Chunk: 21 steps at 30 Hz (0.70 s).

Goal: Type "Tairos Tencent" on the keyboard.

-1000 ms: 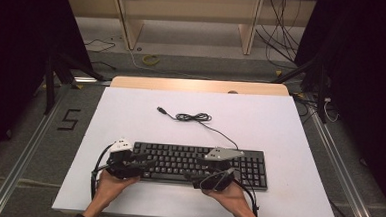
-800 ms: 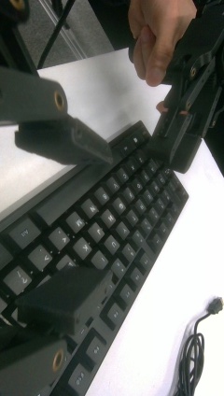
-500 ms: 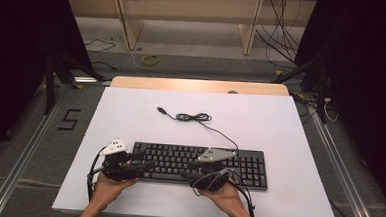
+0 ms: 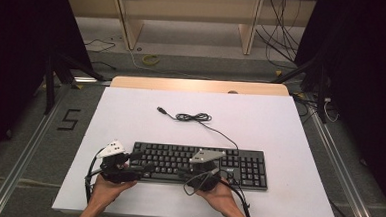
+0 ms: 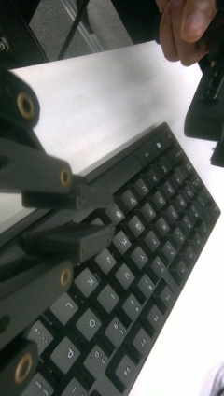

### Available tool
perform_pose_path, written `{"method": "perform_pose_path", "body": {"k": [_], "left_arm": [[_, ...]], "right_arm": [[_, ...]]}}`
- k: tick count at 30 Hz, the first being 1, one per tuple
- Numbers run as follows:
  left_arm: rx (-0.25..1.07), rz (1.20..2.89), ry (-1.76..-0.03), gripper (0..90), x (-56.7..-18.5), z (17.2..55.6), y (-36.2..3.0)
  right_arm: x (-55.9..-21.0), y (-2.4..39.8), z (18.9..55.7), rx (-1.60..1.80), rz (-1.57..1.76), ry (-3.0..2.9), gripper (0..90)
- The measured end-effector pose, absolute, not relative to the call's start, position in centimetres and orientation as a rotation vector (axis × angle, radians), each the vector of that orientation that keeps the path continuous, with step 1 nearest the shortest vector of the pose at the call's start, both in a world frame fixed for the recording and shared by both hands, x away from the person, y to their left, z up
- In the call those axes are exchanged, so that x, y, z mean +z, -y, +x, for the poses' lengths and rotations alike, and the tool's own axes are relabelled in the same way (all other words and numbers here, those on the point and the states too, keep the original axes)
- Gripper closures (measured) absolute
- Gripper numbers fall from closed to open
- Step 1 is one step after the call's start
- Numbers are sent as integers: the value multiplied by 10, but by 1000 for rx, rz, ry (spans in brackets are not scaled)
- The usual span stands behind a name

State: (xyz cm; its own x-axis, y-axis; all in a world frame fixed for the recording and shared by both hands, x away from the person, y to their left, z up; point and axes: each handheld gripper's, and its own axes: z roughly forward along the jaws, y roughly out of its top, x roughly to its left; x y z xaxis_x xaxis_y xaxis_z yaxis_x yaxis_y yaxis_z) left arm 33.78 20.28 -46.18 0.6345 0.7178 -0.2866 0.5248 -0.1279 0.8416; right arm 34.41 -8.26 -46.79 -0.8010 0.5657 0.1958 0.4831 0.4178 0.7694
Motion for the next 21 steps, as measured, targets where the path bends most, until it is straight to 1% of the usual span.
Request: {"method": "perform_pose_path", "body": {"k": [7,21], "left_arm": [[230,1792,-1000,283,-462,335,-205],[235,1796,-1000,285,-462,330,-208]], "right_arm": [[-472,78,345,1321,943,-2581,900],[-479,74,346,1267,946,-2595,900]]}}
